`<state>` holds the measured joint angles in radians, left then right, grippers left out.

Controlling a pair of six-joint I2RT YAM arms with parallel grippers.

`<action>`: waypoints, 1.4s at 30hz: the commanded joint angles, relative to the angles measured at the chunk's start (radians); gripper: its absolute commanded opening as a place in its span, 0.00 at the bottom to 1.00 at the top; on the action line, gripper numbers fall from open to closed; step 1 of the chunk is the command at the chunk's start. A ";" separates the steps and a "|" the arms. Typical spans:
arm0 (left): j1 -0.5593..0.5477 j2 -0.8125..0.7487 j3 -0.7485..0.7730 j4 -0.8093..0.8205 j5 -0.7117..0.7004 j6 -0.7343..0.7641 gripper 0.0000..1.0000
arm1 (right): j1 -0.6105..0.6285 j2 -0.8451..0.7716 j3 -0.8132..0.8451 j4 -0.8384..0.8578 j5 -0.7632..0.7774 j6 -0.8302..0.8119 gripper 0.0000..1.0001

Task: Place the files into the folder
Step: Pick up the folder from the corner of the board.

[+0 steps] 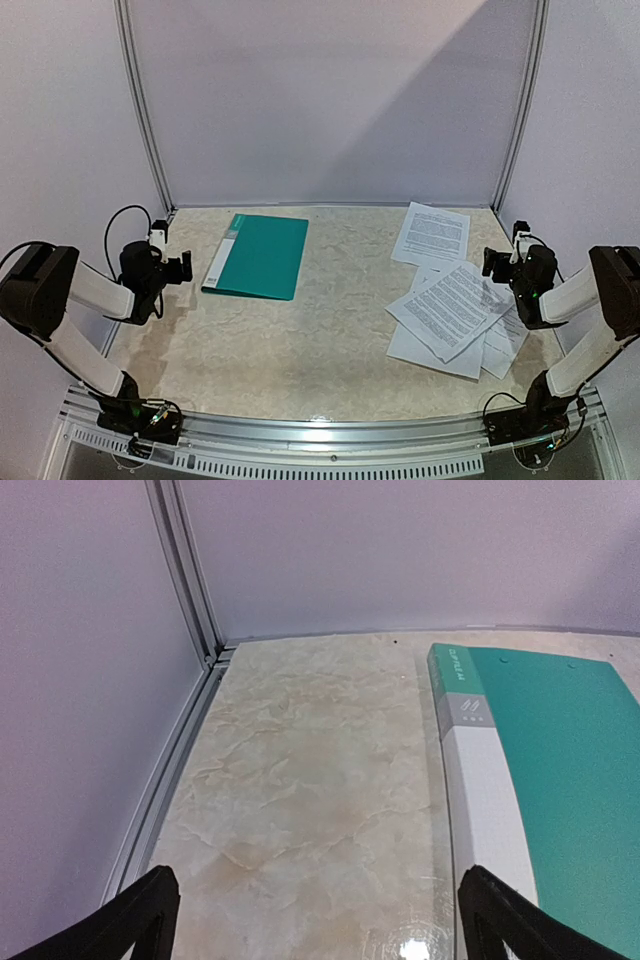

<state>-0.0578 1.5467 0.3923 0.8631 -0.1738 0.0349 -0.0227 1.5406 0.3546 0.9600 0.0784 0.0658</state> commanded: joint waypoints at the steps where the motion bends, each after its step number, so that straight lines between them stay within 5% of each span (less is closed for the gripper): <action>1: 0.009 0.010 0.016 0.024 -0.009 0.011 1.00 | -0.005 0.013 0.022 0.012 0.017 -0.005 0.99; 3: 0.010 0.010 0.017 0.022 0.001 0.015 1.00 | -0.005 0.004 0.042 -0.052 -0.009 -0.009 0.99; 7: 0.034 0.005 0.009 0.031 0.133 0.029 0.99 | -0.005 -0.140 0.233 -0.456 -0.022 -0.003 0.99; 12: 0.046 -0.024 0.048 -0.055 0.093 -0.002 1.00 | -0.003 -0.304 0.351 -0.656 -0.132 0.145 0.99; 15: 0.058 -0.122 0.201 -0.385 0.280 0.044 0.99 | 0.033 -0.371 0.374 -0.739 -0.135 0.251 0.99; 19: -0.003 -0.187 0.427 -0.753 0.481 0.393 0.96 | 0.166 -0.424 0.411 -0.845 -0.066 0.278 0.98; 24: -0.215 -0.147 0.501 -1.153 0.265 1.050 0.86 | 0.320 -0.448 0.428 -0.909 0.014 0.286 0.97; 29: -0.347 -0.107 0.258 -0.797 -0.036 1.410 0.84 | 0.425 -0.461 0.406 -0.904 0.076 0.299 0.96; 42: -0.410 0.092 0.180 -0.490 -0.131 1.426 0.69 | 0.459 -0.490 0.362 -0.856 0.138 0.316 0.97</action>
<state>-0.4538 1.5482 0.5983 0.2325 -0.2447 1.4204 0.4313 1.0863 0.7387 0.0864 0.1642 0.3710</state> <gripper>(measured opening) 0.707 0.964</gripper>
